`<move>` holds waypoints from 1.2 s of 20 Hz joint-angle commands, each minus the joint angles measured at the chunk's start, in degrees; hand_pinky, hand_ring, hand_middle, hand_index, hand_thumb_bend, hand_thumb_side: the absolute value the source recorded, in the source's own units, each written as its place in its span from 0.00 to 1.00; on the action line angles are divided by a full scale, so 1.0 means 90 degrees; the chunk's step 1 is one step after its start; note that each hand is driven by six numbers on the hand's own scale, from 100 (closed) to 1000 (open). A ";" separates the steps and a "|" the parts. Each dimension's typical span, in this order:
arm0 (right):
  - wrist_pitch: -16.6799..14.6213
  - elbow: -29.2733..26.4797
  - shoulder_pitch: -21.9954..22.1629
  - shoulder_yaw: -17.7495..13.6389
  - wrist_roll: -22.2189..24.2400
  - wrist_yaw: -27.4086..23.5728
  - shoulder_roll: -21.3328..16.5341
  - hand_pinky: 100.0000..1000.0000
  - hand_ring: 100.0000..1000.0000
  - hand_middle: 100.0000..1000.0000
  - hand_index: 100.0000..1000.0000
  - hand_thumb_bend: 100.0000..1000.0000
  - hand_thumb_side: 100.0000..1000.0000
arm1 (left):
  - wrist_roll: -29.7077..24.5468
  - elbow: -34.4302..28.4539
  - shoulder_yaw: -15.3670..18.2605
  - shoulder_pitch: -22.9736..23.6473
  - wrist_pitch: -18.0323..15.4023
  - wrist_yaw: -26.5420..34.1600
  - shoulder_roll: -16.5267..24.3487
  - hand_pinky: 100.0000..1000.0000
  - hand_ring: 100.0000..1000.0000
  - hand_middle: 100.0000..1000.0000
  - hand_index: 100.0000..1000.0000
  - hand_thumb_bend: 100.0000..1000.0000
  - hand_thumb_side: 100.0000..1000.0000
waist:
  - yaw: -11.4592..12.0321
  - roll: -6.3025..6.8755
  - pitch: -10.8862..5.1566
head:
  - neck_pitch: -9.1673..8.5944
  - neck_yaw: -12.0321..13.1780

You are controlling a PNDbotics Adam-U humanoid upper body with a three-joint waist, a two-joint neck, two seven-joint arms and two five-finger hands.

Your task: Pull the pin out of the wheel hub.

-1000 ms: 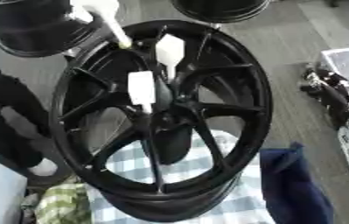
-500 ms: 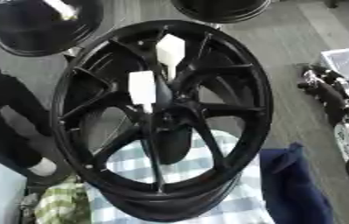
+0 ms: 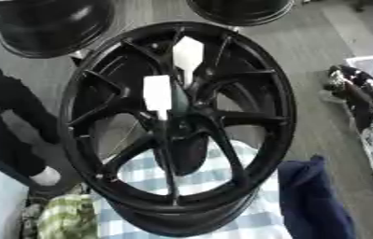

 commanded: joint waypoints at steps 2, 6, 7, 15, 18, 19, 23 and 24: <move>-0.0009 -0.0139 -0.0025 -0.0075 -0.0040 -0.0039 -0.0198 0.88 0.69 0.71 0.80 0.06 0.38 | 0.0163 0.0109 0.0289 0.0356 0.0052 -0.0074 0.0122 0.85 0.68 0.56 0.41 0.17 0.00 | 0.0036 -0.0021 -0.0113 | 0.0031 -0.0028; -0.0013 -0.0133 -0.0001 -0.0083 -0.0047 -0.0044 -0.0195 0.88 0.69 0.71 0.80 0.06 0.38 | 0.0228 0.0147 0.0429 0.0644 0.0014 -0.0020 -0.0046 0.89 0.76 0.65 0.76 0.35 0.13 | 0.0055 -0.0031 -0.0115 | 0.0033 -0.0052; -0.0013 -0.0131 0.0004 -0.0085 -0.0048 -0.0045 -0.0193 0.88 0.69 0.71 0.80 0.06 0.38 | 0.0278 0.0160 0.0469 0.0685 0.0000 -0.0026 -0.0073 0.90 0.78 0.69 0.80 0.44 0.22 | 0.0056 -0.0034 -0.0113 | 0.0029 -0.0061; -0.0015 -0.0137 -0.0001 -0.0100 -0.0057 -0.0064 -0.0183 0.88 0.69 0.71 0.80 0.06 0.38 | 0.0458 0.0292 0.0618 0.0803 -0.0133 -0.0129 -0.0178 0.91 0.80 0.73 0.85 0.67 0.41 | 0.0044 -0.0036 -0.0094 | -0.0003 -0.0049; -0.0013 -0.0138 0.0004 -0.0111 -0.0068 -0.0073 -0.0164 0.88 0.68 0.71 0.80 0.06 0.38 | 0.0561 0.0186 0.0782 0.0685 -0.0064 -0.0033 -0.0340 0.88 0.76 0.70 0.79 0.40 0.52 | 0.0034 -0.0051 -0.0098 | 0.0004 -0.0065; -0.0011 -0.0139 0.0007 -0.0114 -0.0073 -0.0078 -0.0155 0.88 0.68 0.71 0.80 0.06 0.38 | 0.0645 0.0097 0.0912 0.0626 0.0016 0.0050 -0.0476 0.82 0.70 0.65 0.72 0.19 0.56 | 0.0032 -0.0059 -0.0103 | 0.0007 -0.0068; -0.0014 -0.0160 -0.0016 -0.0118 -0.0083 -0.0103 -0.0097 0.88 0.68 0.71 0.80 0.06 0.38 | 0.1031 -0.0452 0.1534 0.0374 0.0387 0.0436 -0.1104 0.76 0.64 0.61 0.62 0.01 0.55 | 0.0002 -0.0137 -0.0106 | 0.0000 -0.0040; -0.0017 -0.0172 -0.0028 -0.0118 -0.0087 -0.0111 -0.0084 0.88 0.68 0.71 0.80 0.06 0.38 | 0.1131 -0.0571 0.1696 0.0359 0.0471 0.0536 -0.1266 0.75 0.64 0.61 0.62 0.00 0.57 | -0.0012 -0.0156 -0.0101 | -0.0011 -0.0025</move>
